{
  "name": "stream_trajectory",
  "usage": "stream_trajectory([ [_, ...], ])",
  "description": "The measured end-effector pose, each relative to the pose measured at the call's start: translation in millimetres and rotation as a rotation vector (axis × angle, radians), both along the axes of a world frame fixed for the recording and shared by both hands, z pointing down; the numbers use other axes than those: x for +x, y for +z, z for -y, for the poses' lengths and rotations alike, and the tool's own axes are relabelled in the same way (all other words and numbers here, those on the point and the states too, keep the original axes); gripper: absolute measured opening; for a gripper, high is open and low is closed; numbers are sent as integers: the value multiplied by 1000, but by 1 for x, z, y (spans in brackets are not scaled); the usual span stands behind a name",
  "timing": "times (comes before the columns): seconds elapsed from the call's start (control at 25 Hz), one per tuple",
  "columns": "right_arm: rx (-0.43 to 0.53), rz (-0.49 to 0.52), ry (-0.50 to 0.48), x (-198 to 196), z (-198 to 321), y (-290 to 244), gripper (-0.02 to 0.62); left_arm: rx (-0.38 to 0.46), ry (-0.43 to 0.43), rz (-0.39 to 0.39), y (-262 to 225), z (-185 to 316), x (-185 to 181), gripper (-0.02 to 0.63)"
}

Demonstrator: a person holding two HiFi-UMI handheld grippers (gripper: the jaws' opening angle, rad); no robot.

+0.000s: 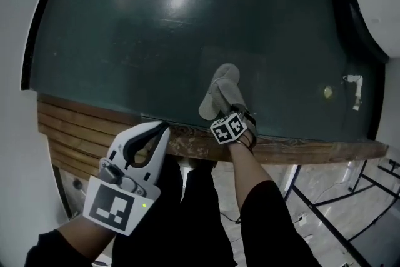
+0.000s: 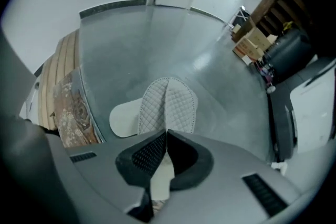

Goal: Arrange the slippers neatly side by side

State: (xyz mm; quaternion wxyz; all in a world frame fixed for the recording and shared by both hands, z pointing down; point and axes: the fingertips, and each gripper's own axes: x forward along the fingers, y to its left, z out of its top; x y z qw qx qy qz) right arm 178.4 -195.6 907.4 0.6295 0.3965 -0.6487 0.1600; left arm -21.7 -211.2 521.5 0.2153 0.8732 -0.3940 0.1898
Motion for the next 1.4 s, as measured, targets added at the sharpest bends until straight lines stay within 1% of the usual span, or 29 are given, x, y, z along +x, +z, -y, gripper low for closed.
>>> stream_trajectory([
  [0.12, 12, 23, 142, 36, 2, 5, 6, -13, 37, 5, 7, 1, 23, -2],
  [0.36, -5, 154, 502, 79, -7, 18, 6, -26, 113, 1, 18, -2, 67, -2],
  [0.48, -5, 219, 637, 86, -7, 25, 6, -39, 131, -12, 19, -6, 79, -2],
  [0.72, -21, 320, 914, 93, -8, 40, 6, -51, 156, 6, 23, -7, 90, -1],
  [0.84, -10, 386, 1036, 96, 0, 47, 6, -59, 159, 8, 27, -9, 92, -2],
  [0.92, -9, 409, 1090, 98, 6, 52, 6, -63, 158, 3, 31, -10, 92, -2],
  [1.0, -9, 417, 1113, 100, 11, 57, 6, -66, 156, 0, 34, -11, 90, -2],
  [1.12, -13, 405, 1108, 100, 16, 62, 6, -69, 147, -8, 35, -12, 85, -2],
  [1.24, -13, 413, 1113, 96, 20, 68, 6, -69, 135, -8, 37, -13, 78, -2],
  [1.4, 13, 413, 1099, 94, 27, 70, 8, -74, 111, 7, 42, -14, 67, -2],
])
